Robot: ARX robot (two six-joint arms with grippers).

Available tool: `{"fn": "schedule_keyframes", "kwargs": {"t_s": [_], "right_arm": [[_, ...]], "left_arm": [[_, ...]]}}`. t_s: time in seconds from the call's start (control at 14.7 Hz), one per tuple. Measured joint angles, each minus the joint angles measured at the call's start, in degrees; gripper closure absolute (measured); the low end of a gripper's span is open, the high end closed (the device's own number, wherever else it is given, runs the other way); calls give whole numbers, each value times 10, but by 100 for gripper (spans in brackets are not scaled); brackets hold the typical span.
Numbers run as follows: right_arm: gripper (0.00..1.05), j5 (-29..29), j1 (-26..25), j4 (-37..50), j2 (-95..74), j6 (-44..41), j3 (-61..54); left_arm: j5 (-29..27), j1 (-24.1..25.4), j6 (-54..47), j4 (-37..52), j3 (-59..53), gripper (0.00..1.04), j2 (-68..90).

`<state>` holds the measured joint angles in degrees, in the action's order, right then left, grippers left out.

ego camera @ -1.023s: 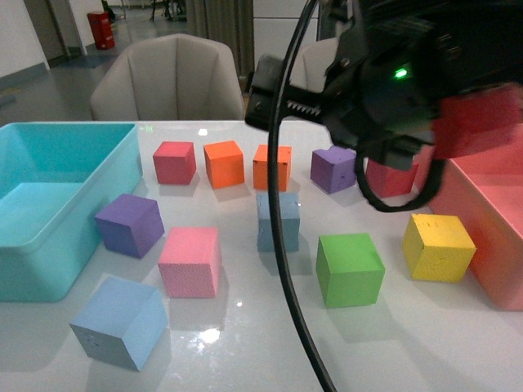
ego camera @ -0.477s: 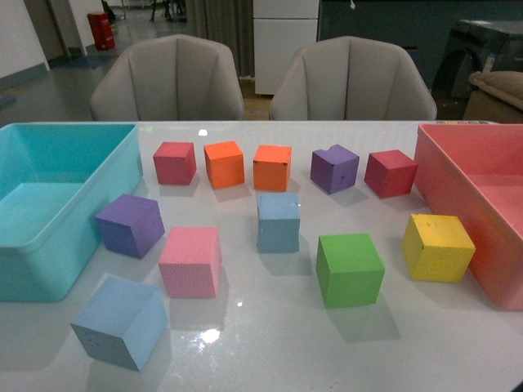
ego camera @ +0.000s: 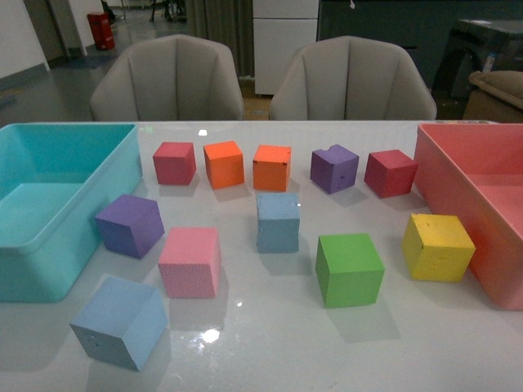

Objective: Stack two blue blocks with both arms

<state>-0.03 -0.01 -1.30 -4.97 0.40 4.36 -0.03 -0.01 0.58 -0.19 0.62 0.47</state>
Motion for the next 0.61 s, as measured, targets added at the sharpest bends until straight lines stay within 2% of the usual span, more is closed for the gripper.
{"fn": "schedule_keyframes", "kwargs": {"t_s": [0.61], "right_arm": [[103, 1, 0, 10, 47, 0, -37]], "left_arm": [[0, 0, 0, 0, 0, 7, 0]]}}
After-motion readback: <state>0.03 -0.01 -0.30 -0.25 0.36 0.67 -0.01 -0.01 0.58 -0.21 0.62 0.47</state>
